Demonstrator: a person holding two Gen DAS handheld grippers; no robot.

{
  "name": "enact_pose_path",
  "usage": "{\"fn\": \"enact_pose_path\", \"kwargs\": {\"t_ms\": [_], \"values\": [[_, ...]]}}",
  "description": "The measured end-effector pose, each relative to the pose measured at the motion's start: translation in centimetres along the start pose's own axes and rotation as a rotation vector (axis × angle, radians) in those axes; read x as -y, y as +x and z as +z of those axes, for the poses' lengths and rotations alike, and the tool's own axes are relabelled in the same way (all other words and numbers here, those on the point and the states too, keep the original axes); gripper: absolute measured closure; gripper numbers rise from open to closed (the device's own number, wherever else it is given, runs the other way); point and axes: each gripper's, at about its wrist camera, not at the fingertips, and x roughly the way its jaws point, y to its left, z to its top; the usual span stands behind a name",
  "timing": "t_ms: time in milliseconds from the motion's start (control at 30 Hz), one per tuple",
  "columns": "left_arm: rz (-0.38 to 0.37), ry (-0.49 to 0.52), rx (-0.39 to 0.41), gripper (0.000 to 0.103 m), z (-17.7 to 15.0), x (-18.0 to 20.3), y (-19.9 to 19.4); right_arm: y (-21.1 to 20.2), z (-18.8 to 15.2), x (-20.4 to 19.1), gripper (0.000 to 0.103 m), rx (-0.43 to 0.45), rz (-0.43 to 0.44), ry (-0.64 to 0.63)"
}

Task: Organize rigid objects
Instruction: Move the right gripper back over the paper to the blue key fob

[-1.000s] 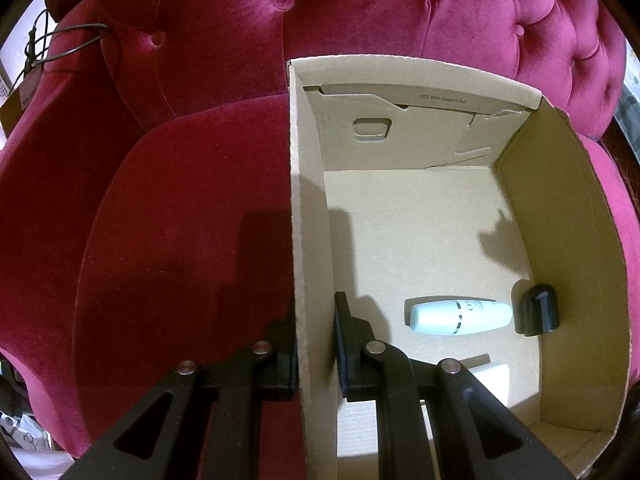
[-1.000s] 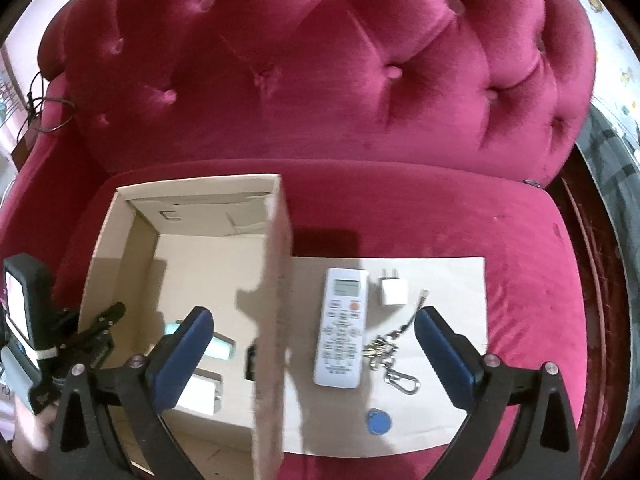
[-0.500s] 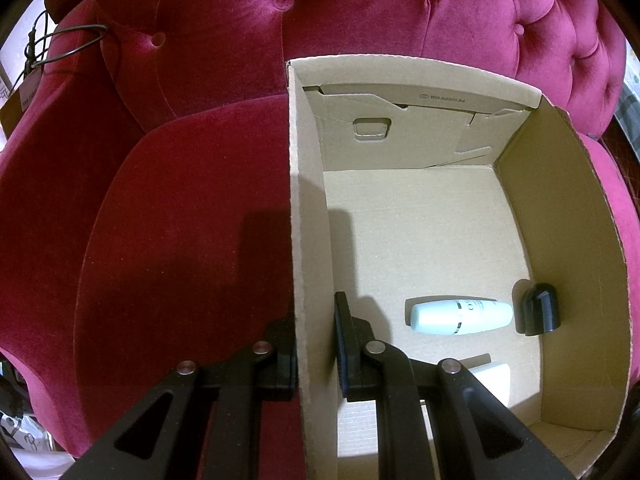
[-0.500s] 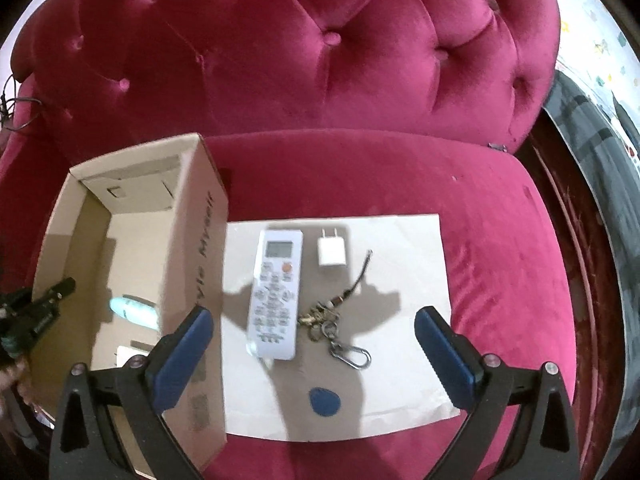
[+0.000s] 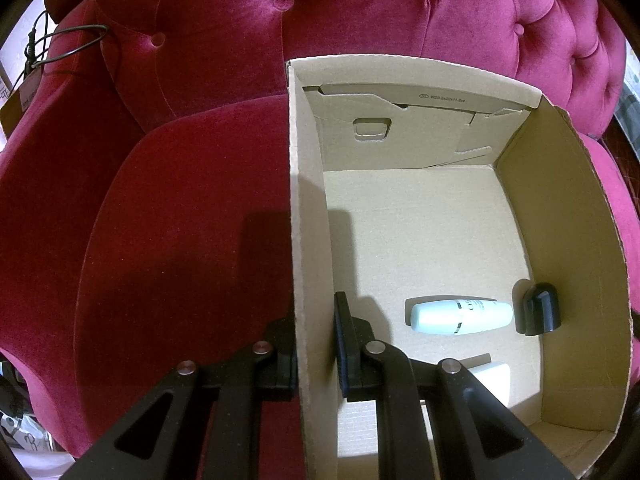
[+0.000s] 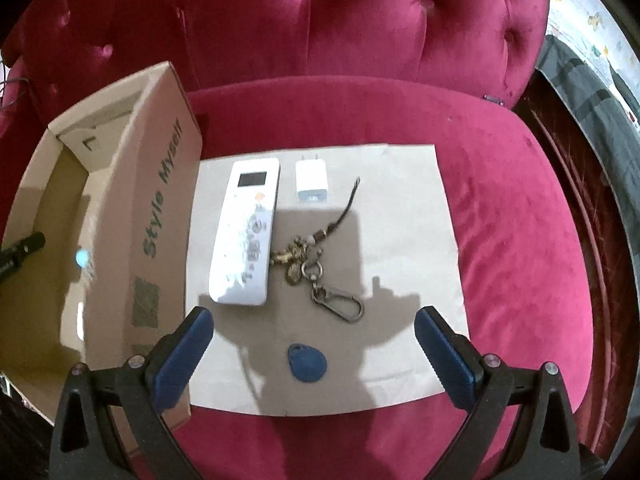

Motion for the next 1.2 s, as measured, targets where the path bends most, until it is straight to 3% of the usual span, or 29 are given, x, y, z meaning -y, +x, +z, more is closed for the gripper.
{"fn": "enact_pose_path", "kwargs": {"t_ms": [700, 1100, 1200], "values": [[0.005, 0.004, 0.002, 0.088, 0.0, 0.2, 0.0, 5.6, -4.4, 0.7, 0.001, -0.1, -0.025, 0.026], [0.009, 0.007, 0.002, 0.088, -0.1, 0.3, -0.1, 6.8, -6.5, 1.5, 0.001, -0.104, 0.023, 0.041], [0.01, 0.008, 0.003, 0.088, -0.1, 0.4, -0.1, 6.5, -6.5, 1.5, 0.008, -0.101, 0.031, 0.035]]}}
